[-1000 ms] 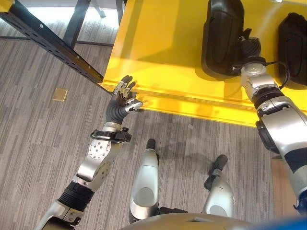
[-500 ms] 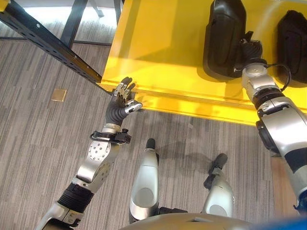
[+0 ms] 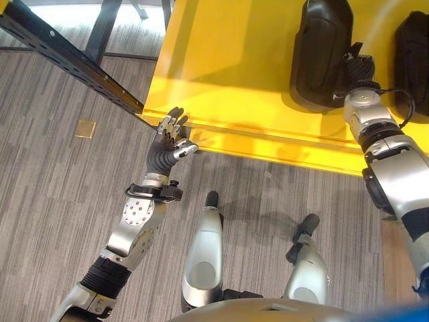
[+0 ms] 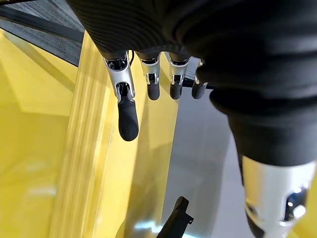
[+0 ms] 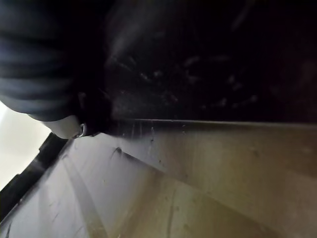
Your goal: Move parts from the plastic box to the shelf.
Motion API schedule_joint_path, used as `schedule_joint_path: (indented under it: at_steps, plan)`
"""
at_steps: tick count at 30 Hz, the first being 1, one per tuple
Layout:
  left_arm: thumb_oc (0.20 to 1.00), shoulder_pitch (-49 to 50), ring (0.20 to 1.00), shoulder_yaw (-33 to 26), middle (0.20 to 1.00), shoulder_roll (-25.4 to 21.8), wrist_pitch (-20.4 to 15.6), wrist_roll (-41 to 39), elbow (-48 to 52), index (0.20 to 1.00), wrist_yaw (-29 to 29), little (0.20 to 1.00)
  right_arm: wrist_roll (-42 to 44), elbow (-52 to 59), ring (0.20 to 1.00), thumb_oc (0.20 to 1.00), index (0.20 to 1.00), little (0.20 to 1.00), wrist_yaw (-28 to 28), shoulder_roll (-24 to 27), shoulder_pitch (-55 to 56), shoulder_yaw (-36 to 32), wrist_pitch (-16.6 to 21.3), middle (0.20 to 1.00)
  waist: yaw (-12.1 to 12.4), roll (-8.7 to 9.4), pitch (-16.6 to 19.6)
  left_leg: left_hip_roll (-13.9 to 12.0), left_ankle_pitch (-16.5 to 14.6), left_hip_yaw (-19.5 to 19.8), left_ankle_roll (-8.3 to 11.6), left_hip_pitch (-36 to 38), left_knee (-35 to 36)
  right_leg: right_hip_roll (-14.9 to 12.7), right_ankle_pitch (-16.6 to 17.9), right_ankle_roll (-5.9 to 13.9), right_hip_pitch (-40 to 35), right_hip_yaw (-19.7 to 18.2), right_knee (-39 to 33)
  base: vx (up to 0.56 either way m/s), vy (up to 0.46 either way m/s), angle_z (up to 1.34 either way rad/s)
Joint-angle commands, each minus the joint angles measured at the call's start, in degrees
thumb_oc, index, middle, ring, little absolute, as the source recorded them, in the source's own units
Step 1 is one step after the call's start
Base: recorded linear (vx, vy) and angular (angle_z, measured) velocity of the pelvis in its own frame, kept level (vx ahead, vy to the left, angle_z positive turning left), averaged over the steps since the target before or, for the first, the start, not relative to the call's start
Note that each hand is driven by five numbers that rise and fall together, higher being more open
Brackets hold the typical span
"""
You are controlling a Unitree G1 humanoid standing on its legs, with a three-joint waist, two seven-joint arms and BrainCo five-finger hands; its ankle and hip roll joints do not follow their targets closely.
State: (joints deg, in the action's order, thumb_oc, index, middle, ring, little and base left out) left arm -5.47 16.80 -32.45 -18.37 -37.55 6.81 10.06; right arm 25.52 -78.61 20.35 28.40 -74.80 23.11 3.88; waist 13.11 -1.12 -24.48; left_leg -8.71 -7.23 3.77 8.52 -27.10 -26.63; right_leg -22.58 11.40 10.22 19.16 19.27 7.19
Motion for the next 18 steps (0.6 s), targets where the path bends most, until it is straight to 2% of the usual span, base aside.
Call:
schedule_joint_path:
  at_steps: [1, 2, 3, 9, 10, 11, 15, 16, 18]
  plan:
    - [1.000, -0.5, 1.000, -1.4, 1.000, -1.9, -3.9, 0.7, 7.4, 1.000, 0.3, 1.000, -2.2, 2.2, 0.454, 0.454, 0.454, 0.454, 0.8, 4.7, -10.3, 3.6, 2.8, 0.454, 1.4, -1.59, -2.0, 2.9, 1.4, -1.4, -4.13, 3.1, 6.2, 2.3, -12.0, -0.14, -0.9, 1.1, 12.9, 0.00, 0.000, 0.00]
    - [1.000, -0.5, 1.000, -1.4, 1.000, -1.9, -3.9, 0.8, 7.4, 1.000, 0.3, 1.000, -2.3, 2.1, 0.746, 0.746, 0.746, 0.746, 0.9, 4.8, -10.3, 3.6, 2.7, 0.746, 1.4, -1.59, -2.0, 2.9, 1.4, -1.4, -4.13, 3.1, 6.2, 2.4, -12.0, -0.14, -0.9, 1.1, 12.9, 0.08, -0.015, 0.03]
    - [1.000, -0.4, 1.000, -1.4, 1.000, -1.8, -3.9, 0.8, 7.4, 1.000, 0.2, 1.000, -2.2, 2.0, 1.000, 1.000, 1.000, 1.000, 1.0, 4.8, -10.3, 3.6, 2.7, 1.000, 1.4, -1.61, -2.1, 3.0, 1.4, -1.4, -4.16, 3.0, 6.1, 2.4, -12.0, -0.16, -0.9, 1.1, 13.0, 0.00, 0.000, 0.00]
    - [1.000, -0.5, 1.000, -1.5, 1.000, -2.1, -3.9, 0.8, 7.5, 1.000, 0.4, 1.000, -2.4, 2.1, 1.000, 1.000, 1.000, 1.000, 1.1, 4.8, -10.8, 4.1, 2.7, 1.000, 1.5, -1.66, -2.2, 3.1, 1.5, -1.4, -4.15, 2.9, 6.3, 2.4, -11.8, -0.12, -0.6, 1.1, 13.0, -0.01, 0.002, -0.01]
    - [1.000, -0.4, 1.000, -1.5, 1.000, -2.1, -4.0, 0.9, 7.5, 1.000, 0.5, 1.000, -2.7, 2.1, 1.000, 1.000, 1.000, 1.000, 1.2, 4.9, -10.9, 4.2, 2.8, 1.000, 1.4, -1.66, -2.4, 3.3, 2.8, -1.7, -4.47, 2.2, 6.3, 2.1, -10.8, -0.76, -0.2, 1.4, 12.7, 0.00, 0.000, 0.00]
    - [1.000, -0.3, 1.000, -1.7, 1.000, -2.1, -4.0, 0.9, 7.5, 1.000, 0.5, 1.000, -3.1, 2.2, 1.000, 1.000, 1.000, 1.000, 1.3, 4.9, -11.1, 4.5, 2.7, 1.000, 1.5, -1.68, -2.1, 3.1, 1.5, -1.4, -4.14, 2.8, 6.2, 2.3, -11.9, -0.14, -0.5, 1.0, 13.1, 0.00, 0.000, 0.00]
    - [1.000, -0.2, 1.000, -1.8, 1.000, -2.3, -4.2, 1.0, 7.5, 1.000, 0.6, 1.000, -4.1, 2.9, 1.000, 1.000, 1.000, 1.000, 1.6, 5.0, -11.6, 5.6, 2.8, 1.000, 1.2, -1.50, -2.2, 3.1, 1.5, -1.4, -4.17, 2.8, 6.0, 2.4, -12.0, -0.21, -0.5, 0.9, 13.2, 0.00, 0.001, 0.01]
    - [1.000, -0.2, 1.000, -1.9, 1.000, -2.3, -4.1, 1.1, 7.5, 1.000, 0.7, 1.000, -5.0, 3.3, 1.000, 1.000, 1.000, 1.000, 1.9, 4.9, -12.0, 6.2, 2.8, 1.000, 1.0, -1.28, -2.4, 3.3, 2.9, -1.8, -4.51, 2.1, 6.2, 2.2, -10.8, -0.85, 0.0, 1.3, 12.8, -0.08, 0.021, 0.03]
    - [1.000, -0.1, 1.000, -2.1, 1.000, -2.3, -4.2, 1.4, 7.7, 1.000, 1.0, 1.000, -5.8, 4.3, 1.000, 1.000, 1.000, 1.000, 2.5, 4.8, -12.4, 6.8, 2.9, 1.000, 0.6, -0.97, -2.5, 3.2, 2.9, -1.8, -4.52, 2.2, 6.2, 2.2, -10.6, -0.82, 0.1, 1.1, 12.8, -0.04, 0.011, 0.01]
